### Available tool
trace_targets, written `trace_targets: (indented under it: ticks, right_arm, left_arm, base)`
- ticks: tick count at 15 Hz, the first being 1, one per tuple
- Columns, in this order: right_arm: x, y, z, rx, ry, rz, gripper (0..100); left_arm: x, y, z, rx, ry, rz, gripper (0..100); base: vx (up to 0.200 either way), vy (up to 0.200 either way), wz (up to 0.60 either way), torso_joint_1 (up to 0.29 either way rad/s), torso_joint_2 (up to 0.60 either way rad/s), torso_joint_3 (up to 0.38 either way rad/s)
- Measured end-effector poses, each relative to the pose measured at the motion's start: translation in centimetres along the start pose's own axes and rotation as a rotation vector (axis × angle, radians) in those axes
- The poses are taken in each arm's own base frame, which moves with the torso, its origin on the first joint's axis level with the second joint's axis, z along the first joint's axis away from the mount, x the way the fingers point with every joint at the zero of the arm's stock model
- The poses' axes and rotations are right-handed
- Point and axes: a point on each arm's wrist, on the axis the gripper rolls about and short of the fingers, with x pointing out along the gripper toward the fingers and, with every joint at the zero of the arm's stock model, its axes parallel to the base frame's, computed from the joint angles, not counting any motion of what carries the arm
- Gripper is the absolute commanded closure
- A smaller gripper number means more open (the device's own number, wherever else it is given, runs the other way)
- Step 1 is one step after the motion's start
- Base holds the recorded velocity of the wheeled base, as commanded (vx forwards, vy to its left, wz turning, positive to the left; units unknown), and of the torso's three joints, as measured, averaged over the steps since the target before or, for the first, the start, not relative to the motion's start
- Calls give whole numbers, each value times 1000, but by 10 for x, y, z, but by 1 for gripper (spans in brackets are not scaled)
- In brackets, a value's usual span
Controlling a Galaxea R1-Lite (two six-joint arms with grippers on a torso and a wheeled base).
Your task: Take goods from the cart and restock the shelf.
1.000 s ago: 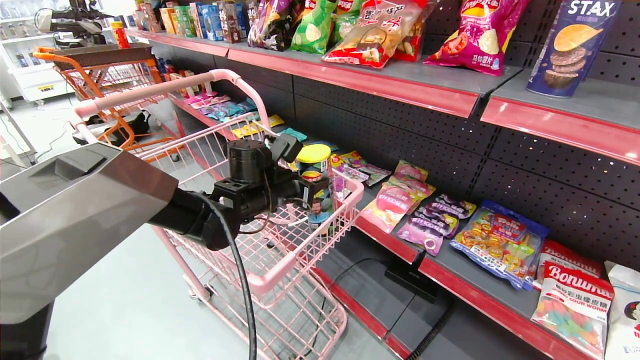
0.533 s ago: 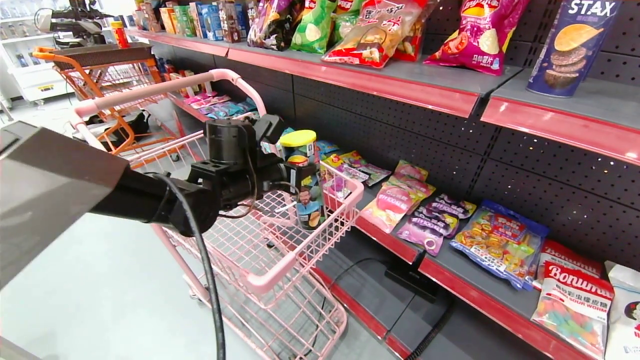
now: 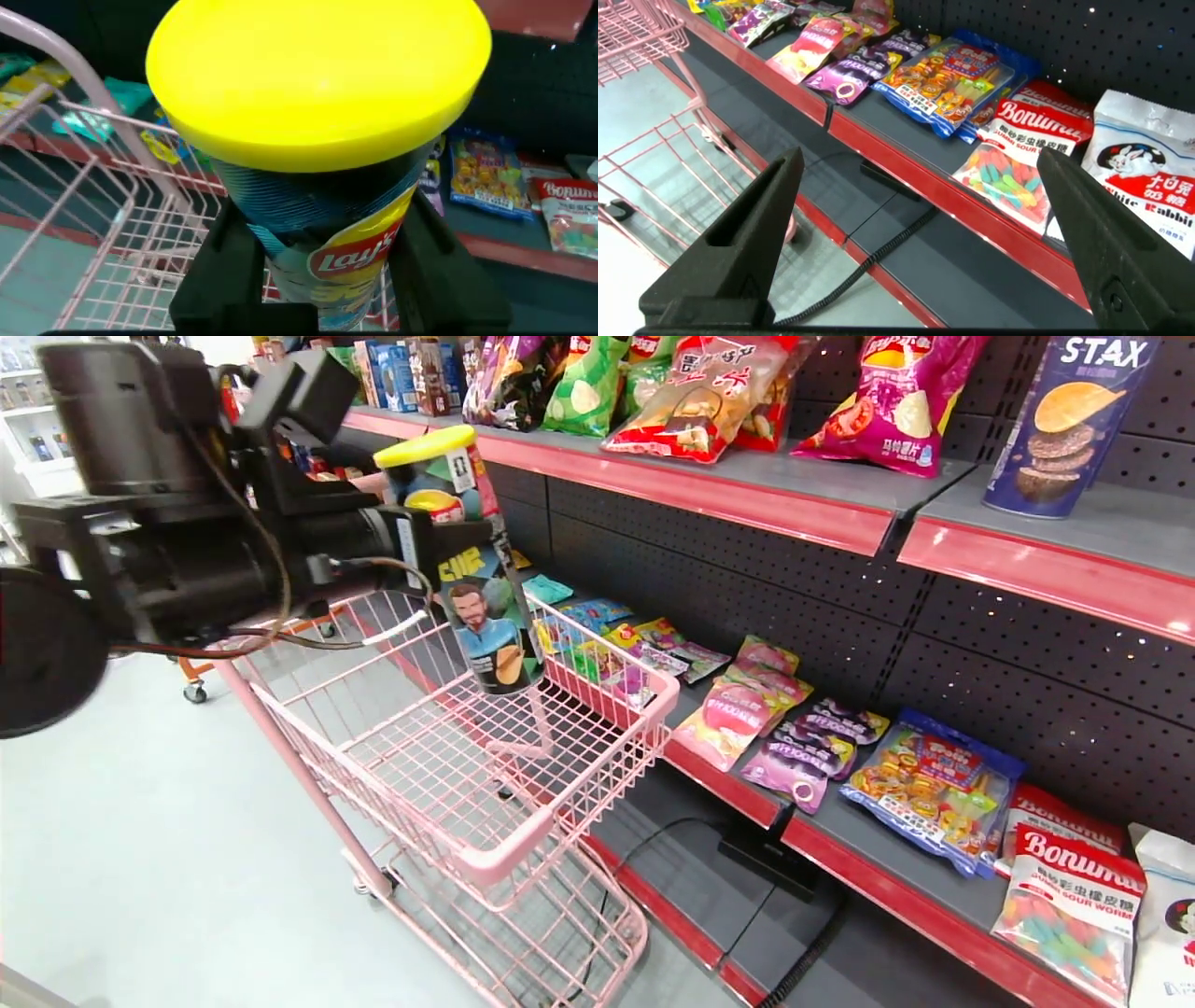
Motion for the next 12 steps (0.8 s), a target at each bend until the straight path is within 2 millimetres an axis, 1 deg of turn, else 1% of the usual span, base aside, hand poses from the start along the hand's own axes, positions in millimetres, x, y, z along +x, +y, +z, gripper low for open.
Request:
trace_targets:
  ticks: [2, 3, 5, 7, 9, 10, 12]
  right_arm:
    - [0, 0, 0, 0, 0, 0, 0]
    - [0, 0, 0, 0, 0, 0, 0]
    - [0, 0, 0, 0, 0, 0, 0]
    - [0, 0, 0, 0, 0, 0, 0]
    - [0, 0, 0, 1, 0, 0, 0]
    - [0, 0, 0, 1, 0, 0, 0]
    - [0, 0, 0, 2, 0, -1, 0]
  left_arm:
    - [-39, -7, 16, 10, -31, 26, 100]
    - [-59, -11, 20, 13, -41, 34, 100]
    - [-102, -19, 22, 23, -44, 47, 100]
    - [-144, -27, 13, 46, -42, 54, 100]
    - [-183, -33, -3, 95, -43, 84, 100]
    - [-203, -35, -13, 119, -42, 136, 100]
    - [-234, -36, -32, 140, -53, 306, 100]
  base:
    - [0, 0, 0, 0, 0, 0]
    - [0, 0, 0, 0, 0, 0]
    - [0, 0, 0, 0, 0, 0]
    - [0, 0, 0, 0, 0, 0]
    - [0, 0, 0, 0, 0, 0]
    - [0, 0, 0, 0, 0, 0]
    - [0, 0, 0, 0, 0, 0]
